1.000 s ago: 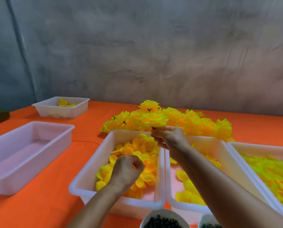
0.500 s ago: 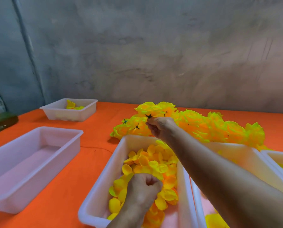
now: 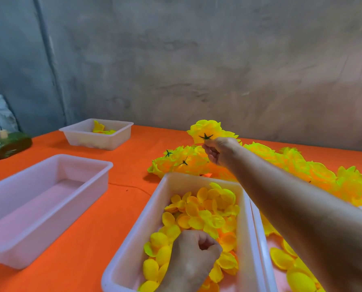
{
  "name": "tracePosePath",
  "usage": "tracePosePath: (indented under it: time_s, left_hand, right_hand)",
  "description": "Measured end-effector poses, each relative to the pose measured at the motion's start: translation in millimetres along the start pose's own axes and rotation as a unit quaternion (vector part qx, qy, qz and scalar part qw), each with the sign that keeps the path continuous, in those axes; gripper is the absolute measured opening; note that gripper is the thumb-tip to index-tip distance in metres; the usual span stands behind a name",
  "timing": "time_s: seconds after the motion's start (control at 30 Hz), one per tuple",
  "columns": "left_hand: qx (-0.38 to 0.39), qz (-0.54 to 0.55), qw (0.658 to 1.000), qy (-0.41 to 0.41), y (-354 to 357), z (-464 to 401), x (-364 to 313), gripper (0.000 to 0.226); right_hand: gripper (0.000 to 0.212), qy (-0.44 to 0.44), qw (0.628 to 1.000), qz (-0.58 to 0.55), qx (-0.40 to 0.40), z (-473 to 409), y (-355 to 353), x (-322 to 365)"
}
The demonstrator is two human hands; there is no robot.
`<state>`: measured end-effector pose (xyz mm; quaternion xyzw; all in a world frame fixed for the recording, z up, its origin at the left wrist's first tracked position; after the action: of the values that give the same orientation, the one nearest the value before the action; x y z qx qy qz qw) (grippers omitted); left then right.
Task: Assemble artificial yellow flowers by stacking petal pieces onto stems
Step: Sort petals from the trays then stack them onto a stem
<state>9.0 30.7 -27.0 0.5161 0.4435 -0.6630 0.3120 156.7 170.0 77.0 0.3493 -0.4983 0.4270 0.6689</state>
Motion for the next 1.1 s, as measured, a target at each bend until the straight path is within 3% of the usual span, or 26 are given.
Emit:
tracePosePath:
  time_s: [0.23,0.5,0.6,0.87,1.1]
  left_hand:
    - [0.01,-0.014,1.0,-0.014,0,0,-1,0.02]
    - [0.008,-0.028,0.999,-0.017,-1,-1,0,0.025]
    - [0.008,-0.03,0.999,-0.016,-1,-3,2,0.025]
    - [-0.02,0.031,0.999,-0.005,-2,4,0,0.019]
    - [-0.138,0.08,0.987,-0.016,-21,8,2,0.02]
  right_hand:
    - [0.007,0.008,0.999,-0.027,0.026,-14,19,3]
    - [0.01,0.004,0.998,-0.047,0.031,-27,41,4]
    - [0.019,0.024,0.999,0.012,0.038,-23,40,-7]
    - [0.015,0.009,0.993,0.074,0.093,38,6,-12]
    - [0.005,-0.057,0.937,0.323,0.124,96,-45,-67]
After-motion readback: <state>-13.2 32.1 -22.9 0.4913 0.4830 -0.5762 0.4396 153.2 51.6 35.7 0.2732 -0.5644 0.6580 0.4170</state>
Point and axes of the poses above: each hand's wrist, its own z-axis away from the middle knuckle, its own y-axis out of the palm, x = y × z, the point moved 7 cm from there along -z, towards the middle knuckle, and after that the axes turned 4 degrees about x, right-handed, at the moved point
